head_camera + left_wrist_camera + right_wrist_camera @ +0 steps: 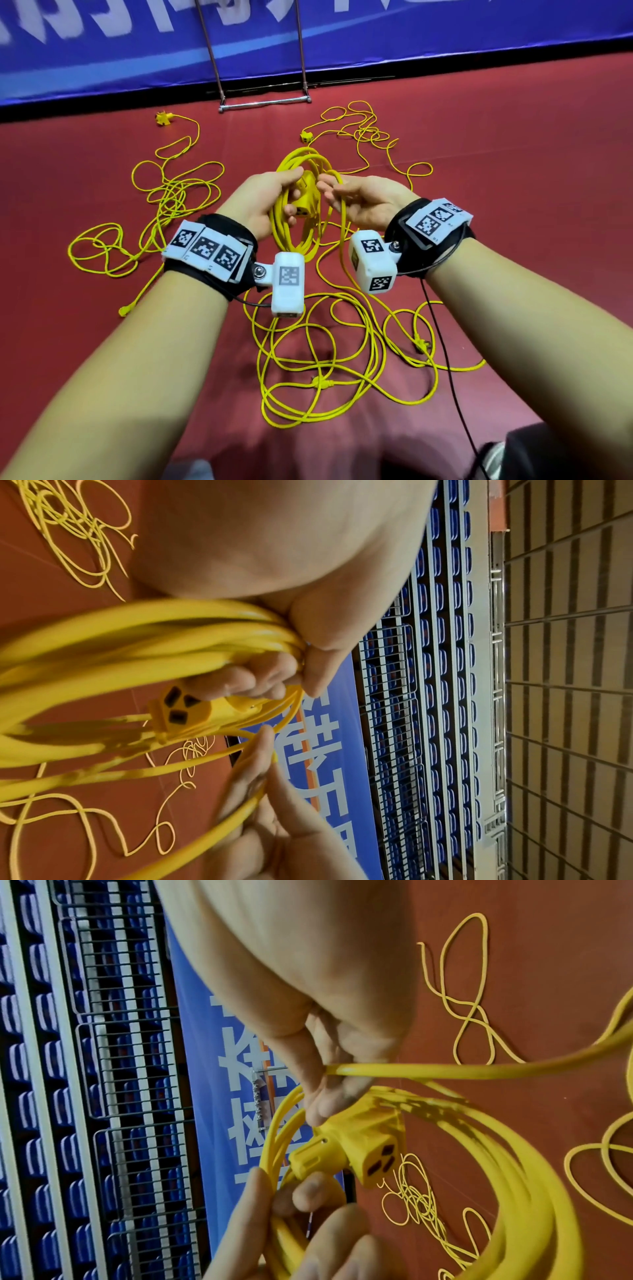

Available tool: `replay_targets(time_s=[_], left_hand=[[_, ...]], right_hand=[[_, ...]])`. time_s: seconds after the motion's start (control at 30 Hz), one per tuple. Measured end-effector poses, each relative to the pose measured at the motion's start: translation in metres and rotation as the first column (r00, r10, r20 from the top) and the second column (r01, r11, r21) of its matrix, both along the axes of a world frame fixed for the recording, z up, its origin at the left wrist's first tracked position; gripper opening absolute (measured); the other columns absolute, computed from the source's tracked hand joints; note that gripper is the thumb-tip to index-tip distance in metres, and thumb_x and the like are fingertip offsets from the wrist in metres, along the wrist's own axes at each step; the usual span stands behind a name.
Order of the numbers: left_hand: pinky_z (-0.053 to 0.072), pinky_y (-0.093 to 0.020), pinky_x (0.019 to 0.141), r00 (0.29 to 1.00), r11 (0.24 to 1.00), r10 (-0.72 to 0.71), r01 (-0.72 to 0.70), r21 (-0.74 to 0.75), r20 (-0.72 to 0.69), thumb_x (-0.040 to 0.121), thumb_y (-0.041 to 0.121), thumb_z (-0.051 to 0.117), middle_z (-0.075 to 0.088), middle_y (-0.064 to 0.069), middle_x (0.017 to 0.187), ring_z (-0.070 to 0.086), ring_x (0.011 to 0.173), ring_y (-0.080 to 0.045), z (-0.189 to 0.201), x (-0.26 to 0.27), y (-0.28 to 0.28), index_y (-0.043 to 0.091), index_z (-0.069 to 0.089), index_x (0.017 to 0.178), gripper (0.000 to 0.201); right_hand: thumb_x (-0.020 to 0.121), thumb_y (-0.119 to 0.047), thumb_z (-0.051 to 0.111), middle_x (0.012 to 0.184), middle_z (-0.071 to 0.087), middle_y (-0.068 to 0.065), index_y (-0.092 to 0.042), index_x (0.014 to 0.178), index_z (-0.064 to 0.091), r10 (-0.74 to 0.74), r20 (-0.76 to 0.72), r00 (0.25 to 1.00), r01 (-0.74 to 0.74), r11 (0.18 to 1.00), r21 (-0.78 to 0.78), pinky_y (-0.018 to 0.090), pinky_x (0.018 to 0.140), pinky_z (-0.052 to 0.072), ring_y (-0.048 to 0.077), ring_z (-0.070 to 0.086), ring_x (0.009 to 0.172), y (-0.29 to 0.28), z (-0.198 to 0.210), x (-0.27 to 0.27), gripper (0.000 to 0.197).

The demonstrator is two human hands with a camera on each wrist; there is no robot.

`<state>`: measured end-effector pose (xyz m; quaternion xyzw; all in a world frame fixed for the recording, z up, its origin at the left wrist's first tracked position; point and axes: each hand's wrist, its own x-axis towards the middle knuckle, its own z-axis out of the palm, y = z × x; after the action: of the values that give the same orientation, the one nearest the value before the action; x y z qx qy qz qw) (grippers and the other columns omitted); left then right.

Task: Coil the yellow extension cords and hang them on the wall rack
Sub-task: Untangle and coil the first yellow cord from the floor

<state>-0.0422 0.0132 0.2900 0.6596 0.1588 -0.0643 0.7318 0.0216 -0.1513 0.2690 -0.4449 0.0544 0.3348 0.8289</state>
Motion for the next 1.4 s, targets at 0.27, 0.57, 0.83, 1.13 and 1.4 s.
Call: replay_targets(time_s=[0.27,0.57,0.83,1.13,1.4], left_hand=[[0.036,-0.021,0.047,1.0,0.999,-0.014,0.014,0.047,0.002,0.102,0.029,0.049,0.052,0.002,0.066,0.038,0.035,-0.008,-0.003,0.001,-0.019,0.015,0.052,0.074,0.031],[0.056,-0.035,0.073,1.0,1.0,-0.001,0.001,0.021,-0.016,0.101,0.024,0.05,0.067,0.001,0.077,0.066,0.066,-0.017,-0.014,0.005,-0.025,0.017,0.062,0.098,0.014],[0.053,-0.035,0.072,0.996,0.996,-0.081,0.08,0.024,0.037,0.103,0.023,0.046,0.071,-0.005,0.09,0.07,0.075,-0.022,-0.013,0.005,-0.028,0.015,0.067,0.099,0.023],[0.049,-0.02,0.049,0.996,1.0,0.011,-0.009,-0.013,0.088,0.103,0.019,0.048,0.06,-0.001,0.054,0.055,0.045,-0.011,-0.011,0.007,-0.026,0.01,0.059,0.091,0.018],[0.054,-0.034,0.058,0.989,0.976,0.149,-0.144,-0.164,0.019,0.101,0.029,0.052,0.051,0.0,0.062,0.054,0.047,-0.015,-0.005,0.012,-0.007,0.011,0.058,0.084,0.025]], right_hand=[[0.093,0.013,0.033,0.079,0.058,0.007,-0.016,0.126,0.056,0.171,0.127,0.977,-0.152,0.978,-0.145,0.034,0.071,0.056,0.017,0.059,0.075,-0.005,0.014,-0.006,0.049],[0.096,0.006,0.05,0.08,0.058,0.01,-0.005,0.107,0.057,-0.029,-0.012,1.0,0.028,0.997,-0.067,0.028,0.046,0.056,0.018,0.061,0.063,0.009,0.026,-0.004,0.017],[0.09,0.001,0.062,0.081,0.059,0.005,-0.011,0.106,0.061,-0.151,0.069,0.986,0.16,0.976,-0.149,0.015,0.036,0.038,0.009,0.053,0.042,0.014,0.018,0.004,0.021],[0.094,0.007,0.046,0.088,0.066,0.002,-0.009,0.096,0.062,-0.107,0.265,0.958,0.14,0.984,-0.109,0.019,0.059,0.048,0.009,0.062,0.064,0.016,0.015,0.005,0.023],[0.092,0.0,0.06,0.083,0.067,-0.001,-0.014,0.111,0.058,0.335,0.52,0.786,-0.14,0.915,-0.377,0.025,0.059,0.046,0.017,0.061,0.064,0.013,0.01,-0.017,0.024]])
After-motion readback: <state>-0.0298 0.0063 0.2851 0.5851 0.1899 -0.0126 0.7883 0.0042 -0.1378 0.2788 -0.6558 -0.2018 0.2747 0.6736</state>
